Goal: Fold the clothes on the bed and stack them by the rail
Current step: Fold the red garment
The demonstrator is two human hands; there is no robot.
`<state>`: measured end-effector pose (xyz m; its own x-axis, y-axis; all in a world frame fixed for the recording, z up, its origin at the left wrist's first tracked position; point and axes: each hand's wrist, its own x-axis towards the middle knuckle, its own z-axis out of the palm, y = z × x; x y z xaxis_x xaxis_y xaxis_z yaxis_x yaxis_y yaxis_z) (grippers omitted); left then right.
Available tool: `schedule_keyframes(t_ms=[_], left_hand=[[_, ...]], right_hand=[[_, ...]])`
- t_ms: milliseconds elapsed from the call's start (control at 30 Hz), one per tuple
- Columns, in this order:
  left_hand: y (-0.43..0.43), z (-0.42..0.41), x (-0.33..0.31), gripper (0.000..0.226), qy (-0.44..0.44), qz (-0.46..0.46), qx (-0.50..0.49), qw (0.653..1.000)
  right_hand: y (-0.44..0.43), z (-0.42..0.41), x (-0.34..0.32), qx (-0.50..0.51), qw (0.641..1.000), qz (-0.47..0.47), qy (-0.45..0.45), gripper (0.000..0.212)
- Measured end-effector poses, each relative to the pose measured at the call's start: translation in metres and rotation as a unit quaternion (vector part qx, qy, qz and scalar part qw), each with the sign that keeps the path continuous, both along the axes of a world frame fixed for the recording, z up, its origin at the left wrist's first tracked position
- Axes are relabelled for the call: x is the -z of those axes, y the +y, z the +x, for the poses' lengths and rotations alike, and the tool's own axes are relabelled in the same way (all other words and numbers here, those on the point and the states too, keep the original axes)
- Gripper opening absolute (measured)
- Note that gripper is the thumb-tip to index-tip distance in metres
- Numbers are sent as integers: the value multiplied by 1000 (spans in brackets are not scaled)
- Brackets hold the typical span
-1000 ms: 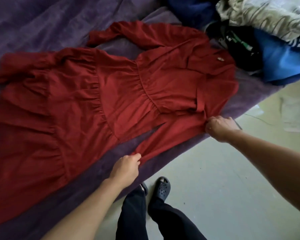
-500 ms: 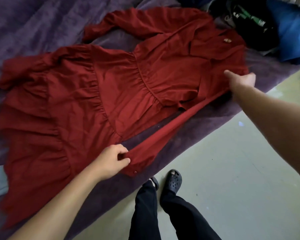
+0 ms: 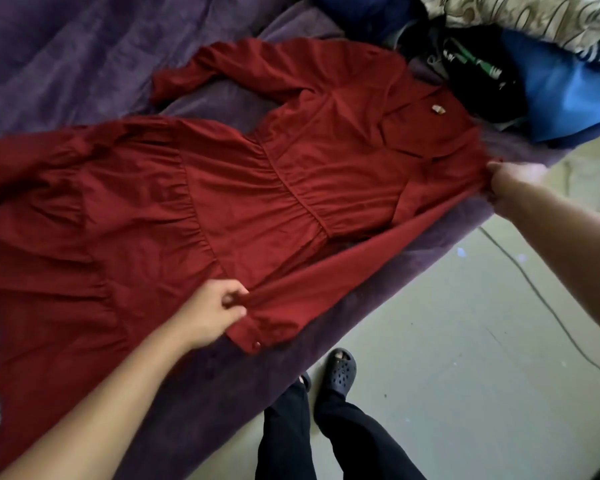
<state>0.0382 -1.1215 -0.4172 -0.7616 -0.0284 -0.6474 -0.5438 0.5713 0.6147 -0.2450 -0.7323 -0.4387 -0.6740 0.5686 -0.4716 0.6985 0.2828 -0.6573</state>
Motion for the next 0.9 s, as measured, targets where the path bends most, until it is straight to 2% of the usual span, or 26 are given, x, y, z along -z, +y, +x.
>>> schedule_keyframes(t_ms=[100, 167, 200, 267, 300, 333, 367, 400, 467, 533, 567, 633, 733, 833, 900], left_hand=[[-52, -32, 7, 28, 32, -32, -134, 990], [-82, -54, 19, 30, 28, -52, -218, 974], [-95, -63, 26, 32, 17, -93, -232, 968], [-110, -71, 36, 41, 3, -245, -157, 957], [-110, -72, 38, 46, 27, -315, -95, 944], [-106, -72, 41, 49, 68, -355, -35, 932], [-98, -70, 46, 52, 100, -370, 20, 923], [-88, -67, 52, 55, 101, -369, 73, 921], [-74, -59, 68, 62, 20, -345, 154, 926], [-73, -53, 78, 64, -80, -314, 184, 928], [-77, -55, 78, 63, -105, -299, 183, 931], [-84, -70, 70, 56, -94, -294, 175, 935], [-100, -121, 48, 33, 18, -315, 71, 946], [-119, -189, 33, 22, 118, -314, -60, 940], [-132, -239, 34, 23, 151, -316, -140, 926]], right_hand=[[-52, -33, -21, 15, 995, -78, 63, 24], [-93, -48, -29, -19, 985, -165, 52, 18], [-111, -53, -28, -48, 979, -194, 33, 14], [-135, -54, -22, -84, 974, -210, 12, 13], [-142, -52, -14, -114, 981, -159, 17, 18], [-145, -47, -5, -181, 982, -44, 29, 29], [-146, -42, 6, -269, 957, 97, 37, 40], [-144, -36, 20, -357, 914, 190, 31, 47], [-142, -24, 41, -489, 835, 250, -39, 54], [-139, -23, 54, -540, 793, 249, -133, 57], [-140, -29, 55, -547, 782, 252, -162, 55], [-147, -51, 47, -548, 771, 285, -156, 45], [-173, -98, 20, -512, 783, 351, -23, 32], [-211, -154, 2, -533, 781, 310, 104, 26], [-237, -190, -1, -568, 757, 287, 152, 26]])
